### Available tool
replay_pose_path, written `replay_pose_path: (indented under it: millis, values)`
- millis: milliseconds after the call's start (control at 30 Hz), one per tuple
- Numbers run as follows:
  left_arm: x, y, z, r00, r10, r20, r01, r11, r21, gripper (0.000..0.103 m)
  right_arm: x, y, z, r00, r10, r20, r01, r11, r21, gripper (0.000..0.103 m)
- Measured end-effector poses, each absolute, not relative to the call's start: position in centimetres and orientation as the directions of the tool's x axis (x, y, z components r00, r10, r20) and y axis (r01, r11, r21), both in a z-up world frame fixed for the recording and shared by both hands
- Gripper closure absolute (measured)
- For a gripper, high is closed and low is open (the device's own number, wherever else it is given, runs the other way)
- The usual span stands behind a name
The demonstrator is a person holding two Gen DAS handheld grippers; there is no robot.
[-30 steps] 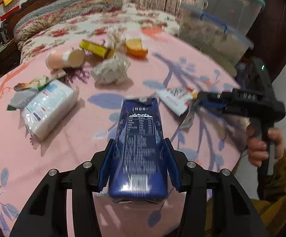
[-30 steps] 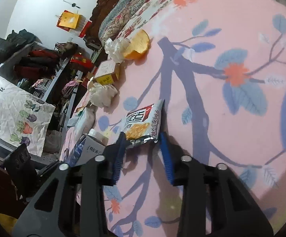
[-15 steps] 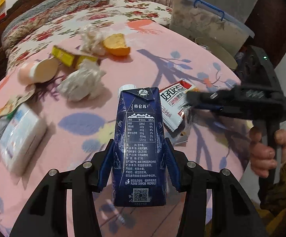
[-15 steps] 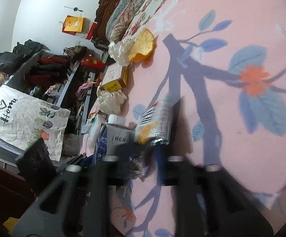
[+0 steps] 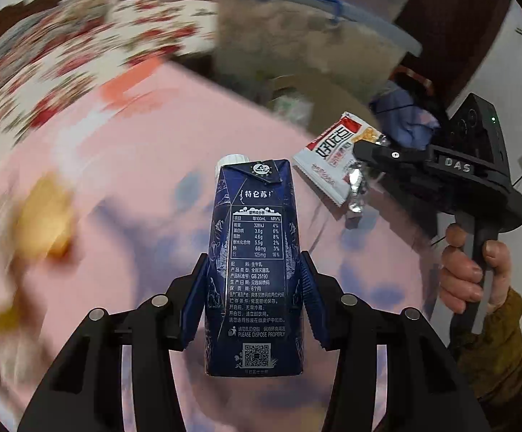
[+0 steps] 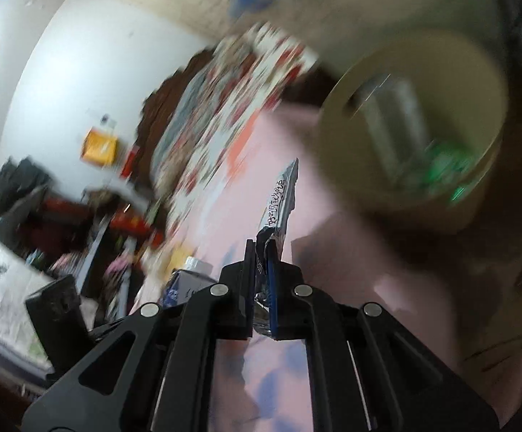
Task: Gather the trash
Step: 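Carry carton and wrapper to the beige wastebasket and open both tools, then return both open tools over the remaining trash on the bed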
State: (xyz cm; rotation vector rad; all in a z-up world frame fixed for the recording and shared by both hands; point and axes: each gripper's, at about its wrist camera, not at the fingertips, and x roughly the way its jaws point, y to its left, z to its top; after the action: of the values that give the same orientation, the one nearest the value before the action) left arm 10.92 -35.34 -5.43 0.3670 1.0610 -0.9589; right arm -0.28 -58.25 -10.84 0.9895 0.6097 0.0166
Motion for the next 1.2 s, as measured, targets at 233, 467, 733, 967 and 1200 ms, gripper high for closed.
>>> replay_pose_path:
  millis: [233, 467, 733, 967, 1200]
  values:
    - [14.4, -49.6, -5.1, 0.101, -0.485, -0.869, 0.839, 0.511, -0.188, 0.038, 0.7, -66.1, -11.6, 0.829, 0.116, -0.547, 0.408, 0.544, 0.734, 0.090]
    - [14.9, -52.4, -3.3, 0.148, -0.515, -0.844, 0.823, 0.537, -0.183, 0.022, 0.4, -67.6, -12.2, 0.853, 0.097, -0.512, 0.400, 0.508, 0.763, 0.022]
    - [11.6, -43.5, -2.1, 0.168, -0.568, -0.806, 0.815, 0.540, -0.210, 0.022, -1.6, -64.5, -11.6, 0.879, 0.126, -0.460, 0.345, 0.497, 0.796, 0.022]
    - [7.2, -30.6, -4.1, 0.251, -0.505, -0.826, 0.773, 0.618, -0.143, 0.022, -0.9, -57.2, -10.7, 0.865, 0.246, -0.438, 0.246, 0.551, 0.797, 0.022]
    - [4.7, -18.4, -4.9, 0.357, -0.426, -0.831, 0.667, 0.739, -0.092, 0.022, 3.4, -46.0, -11.1, 0.762, 0.442, -0.473, 0.129, 0.613, 0.780, 0.023]
